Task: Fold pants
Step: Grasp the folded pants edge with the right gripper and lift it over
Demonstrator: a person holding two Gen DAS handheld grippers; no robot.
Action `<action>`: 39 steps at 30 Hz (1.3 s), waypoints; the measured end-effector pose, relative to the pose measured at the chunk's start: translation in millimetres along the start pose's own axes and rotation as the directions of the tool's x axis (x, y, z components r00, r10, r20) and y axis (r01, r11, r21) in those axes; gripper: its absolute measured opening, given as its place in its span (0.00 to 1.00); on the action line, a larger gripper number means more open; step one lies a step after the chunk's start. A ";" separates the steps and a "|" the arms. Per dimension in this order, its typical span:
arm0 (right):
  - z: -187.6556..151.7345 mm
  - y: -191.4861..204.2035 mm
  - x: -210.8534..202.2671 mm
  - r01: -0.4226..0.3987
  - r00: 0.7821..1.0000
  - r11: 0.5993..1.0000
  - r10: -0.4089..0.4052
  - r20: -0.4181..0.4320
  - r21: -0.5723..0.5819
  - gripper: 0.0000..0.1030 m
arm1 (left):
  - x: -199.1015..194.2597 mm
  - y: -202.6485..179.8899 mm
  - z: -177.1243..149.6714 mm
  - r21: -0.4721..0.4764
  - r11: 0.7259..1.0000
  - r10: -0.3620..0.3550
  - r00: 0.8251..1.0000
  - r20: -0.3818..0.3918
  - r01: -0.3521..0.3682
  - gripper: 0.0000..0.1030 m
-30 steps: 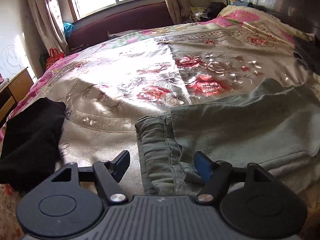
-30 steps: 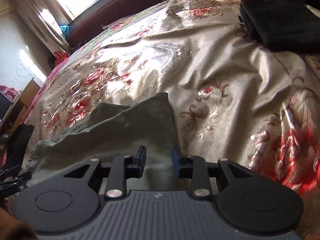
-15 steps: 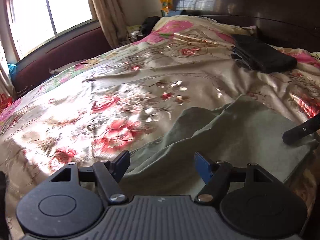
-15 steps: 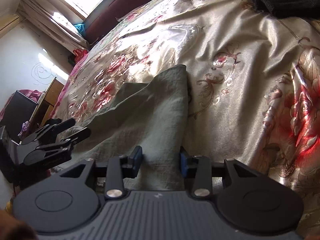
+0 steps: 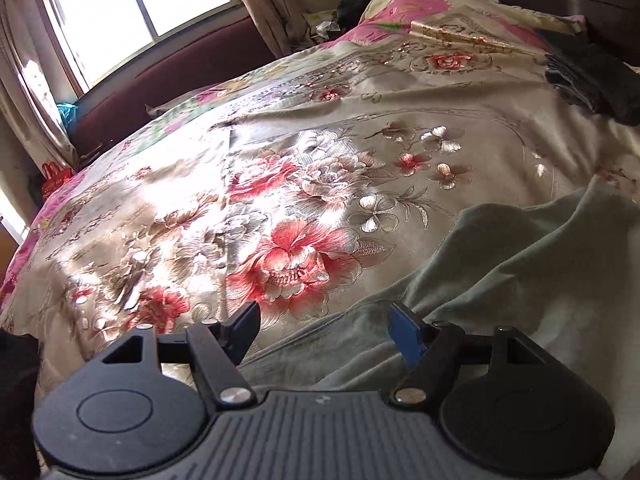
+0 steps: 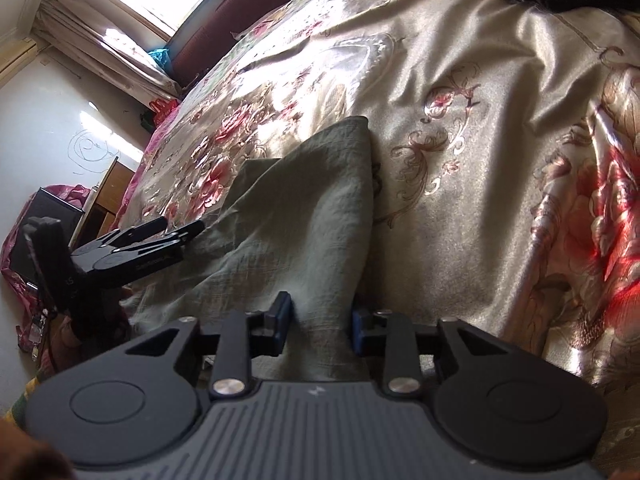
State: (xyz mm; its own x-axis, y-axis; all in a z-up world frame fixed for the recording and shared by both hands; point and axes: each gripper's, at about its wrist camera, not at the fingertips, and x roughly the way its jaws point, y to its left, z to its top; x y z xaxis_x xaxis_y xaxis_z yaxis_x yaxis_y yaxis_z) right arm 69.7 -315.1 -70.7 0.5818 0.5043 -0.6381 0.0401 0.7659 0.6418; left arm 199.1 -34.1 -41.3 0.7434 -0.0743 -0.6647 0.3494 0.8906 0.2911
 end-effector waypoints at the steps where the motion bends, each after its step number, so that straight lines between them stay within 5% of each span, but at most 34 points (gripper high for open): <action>1: -0.6 0.1 -0.9 0.003 1.000 1.000 -0.003 0.001 0.003 0.17 | -13.9 5.2 -6.3 -0.001 1.000 0.006 1.000 0.017 -0.006 0.82; 7: 6.9 4.4 2.0 -0.014 0.999 1.000 0.014 0.033 -0.003 0.23 | -77.5 14.2 -50.2 0.052 0.999 -0.015 0.997 0.073 0.011 0.82; 10: 15.0 8.8 23.2 -0.009 1.000 1.000 0.009 0.026 -0.020 0.43 | -84.0 0.6 -63.5 0.121 0.992 -0.056 0.996 0.063 0.048 0.82; 13: 20.8 15.5 33.2 -0.008 1.000 1.000 0.008 0.030 -0.015 0.43 | -102.5 -15.7 -71.8 0.147 0.986 -0.090 0.991 0.098 0.075 0.82; 16: 24.3 20.0 31.2 -0.022 0.998 0.999 0.023 0.050 -0.029 0.43 | -125.8 -35.3 -77.6 0.148 0.970 -0.214 0.966 0.145 0.192 0.82; 18: 28.7 18.0 34.1 -0.012 0.999 1.000 0.012 0.036 -0.024 0.43 | -129.6 -56.0 -80.3 0.195 0.958 -0.240 0.958 0.155 0.209 0.83; 24: 41.3 17.5 30.0 -0.043 0.998 0.999 0.044 0.050 -0.015 0.43 | -121.8 -103.6 -78.5 0.317 0.925 -0.269 0.951 0.156 0.210 0.82; 28: 41.1 10.9 38.2 -0.015 0.999 1.000 0.014 0.030 0.019 0.43 | -109.6 -111.0 -73.6 0.296 0.930 -0.261 0.958 0.121 0.216 0.82; 32: 41.0 3.9 35.1 -0.043 0.998 0.997 0.041 0.041 0.067 0.43 | -107.5 -124.2 -69.1 0.277 0.925 -0.301 0.947 0.115 0.261 0.82; 37: 42.0 3.6 35.3 -0.033 0.999 0.997 0.029 0.045 0.067 0.42 | -110.1 -135.4 -71.1 0.307 0.924 -0.280 0.951 0.131 0.229 0.82; 39: 41.5 3.2 33.9 -0.023 0.999 0.997 0.019 0.051 0.079 0.29 | -106.5 -135.1 -67.3 0.277 0.928 -0.289 0.950 0.117 0.248 0.82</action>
State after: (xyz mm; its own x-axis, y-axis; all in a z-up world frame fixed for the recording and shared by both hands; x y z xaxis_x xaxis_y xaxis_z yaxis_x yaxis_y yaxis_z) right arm 123.3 -312.1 -72.6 0.6233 0.4974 -0.6034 0.0913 0.7200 0.6879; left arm 34.3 -116.3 -56.2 0.6724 -0.3801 -0.6352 0.6665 0.6843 0.2960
